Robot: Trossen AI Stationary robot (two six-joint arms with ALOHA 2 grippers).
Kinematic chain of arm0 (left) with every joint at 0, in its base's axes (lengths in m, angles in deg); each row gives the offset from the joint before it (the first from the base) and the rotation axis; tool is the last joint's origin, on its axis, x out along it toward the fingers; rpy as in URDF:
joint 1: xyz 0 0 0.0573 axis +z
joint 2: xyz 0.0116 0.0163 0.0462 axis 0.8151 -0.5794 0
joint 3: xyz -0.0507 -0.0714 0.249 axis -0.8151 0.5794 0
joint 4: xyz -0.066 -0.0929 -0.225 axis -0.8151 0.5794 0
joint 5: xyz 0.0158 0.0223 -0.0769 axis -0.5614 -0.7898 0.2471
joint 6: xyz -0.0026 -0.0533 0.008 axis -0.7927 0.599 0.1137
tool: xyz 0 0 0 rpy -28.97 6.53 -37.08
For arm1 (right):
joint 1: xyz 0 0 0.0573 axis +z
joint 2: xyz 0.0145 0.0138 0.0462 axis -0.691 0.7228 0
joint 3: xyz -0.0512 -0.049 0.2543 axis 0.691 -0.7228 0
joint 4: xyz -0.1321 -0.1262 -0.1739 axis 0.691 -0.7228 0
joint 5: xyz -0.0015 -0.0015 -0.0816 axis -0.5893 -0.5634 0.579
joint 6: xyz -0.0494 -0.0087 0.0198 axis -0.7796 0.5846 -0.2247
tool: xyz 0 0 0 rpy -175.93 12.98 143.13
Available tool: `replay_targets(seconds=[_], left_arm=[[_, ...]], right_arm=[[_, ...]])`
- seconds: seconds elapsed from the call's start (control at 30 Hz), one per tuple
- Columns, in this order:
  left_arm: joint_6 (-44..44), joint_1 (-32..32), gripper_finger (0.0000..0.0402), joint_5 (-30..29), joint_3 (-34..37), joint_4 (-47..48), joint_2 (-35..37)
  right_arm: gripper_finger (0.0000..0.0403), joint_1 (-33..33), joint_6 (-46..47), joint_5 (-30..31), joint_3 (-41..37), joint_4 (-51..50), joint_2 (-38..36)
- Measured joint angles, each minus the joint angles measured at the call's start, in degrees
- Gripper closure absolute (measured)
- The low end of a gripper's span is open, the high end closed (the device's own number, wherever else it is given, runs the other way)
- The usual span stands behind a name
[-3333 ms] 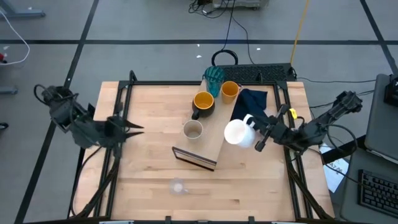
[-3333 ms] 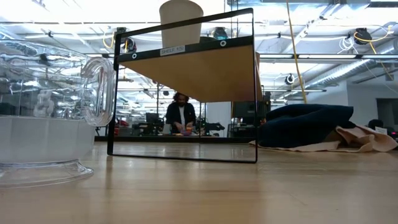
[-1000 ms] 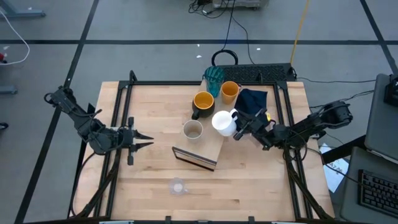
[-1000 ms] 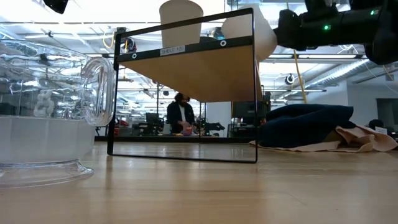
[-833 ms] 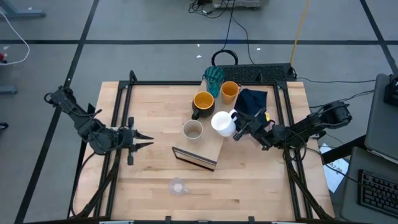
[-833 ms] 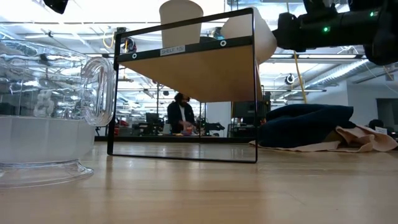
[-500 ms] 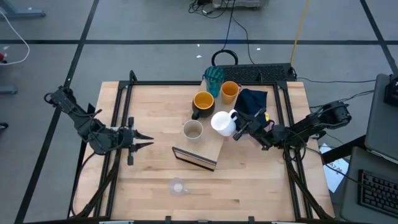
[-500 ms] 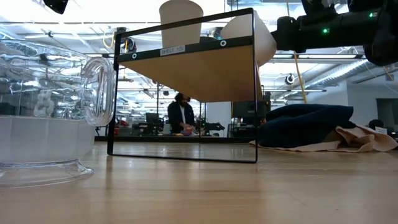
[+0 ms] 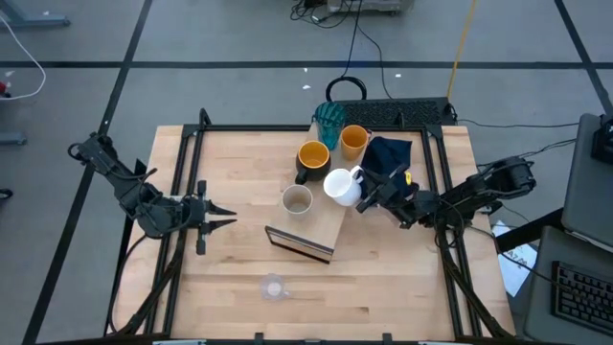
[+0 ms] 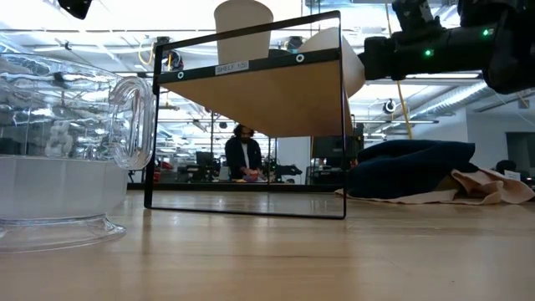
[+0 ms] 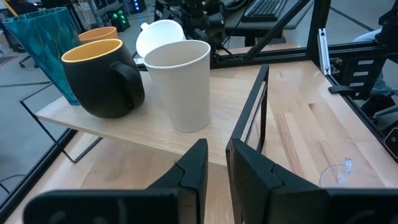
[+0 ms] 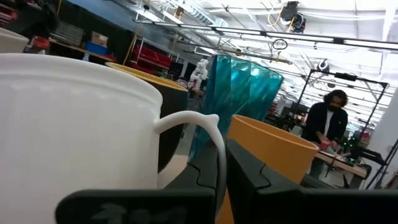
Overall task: Stack small to large cups/mugs on shelf
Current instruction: Put the white mug on the shelf
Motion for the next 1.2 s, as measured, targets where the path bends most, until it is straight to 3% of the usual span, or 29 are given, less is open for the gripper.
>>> replay_targets(seconds=[0.8, 0.93, 1.2], left_arm=[[-0.09, 0.00, 0.0332, -0.02, 0.00, -0.04, -0.01], [-0.09, 0.00, 0.0332, -0.02, 0.00, -0.08, -0.01], [0.07, 0.00, 0.0332, -0.04, 0.00, -0.15, -0.01]], right_arm=[[0.0400, -4.60, 0.67, -5.39, -0.02, -0.02, 0.21], [0.0400, -5.90, 2.57, -9.53, -0.02, -0.04, 0.21], [0.0400, -6.71, 2.53, -9.70, -0.04, -0.02, 0.21]])
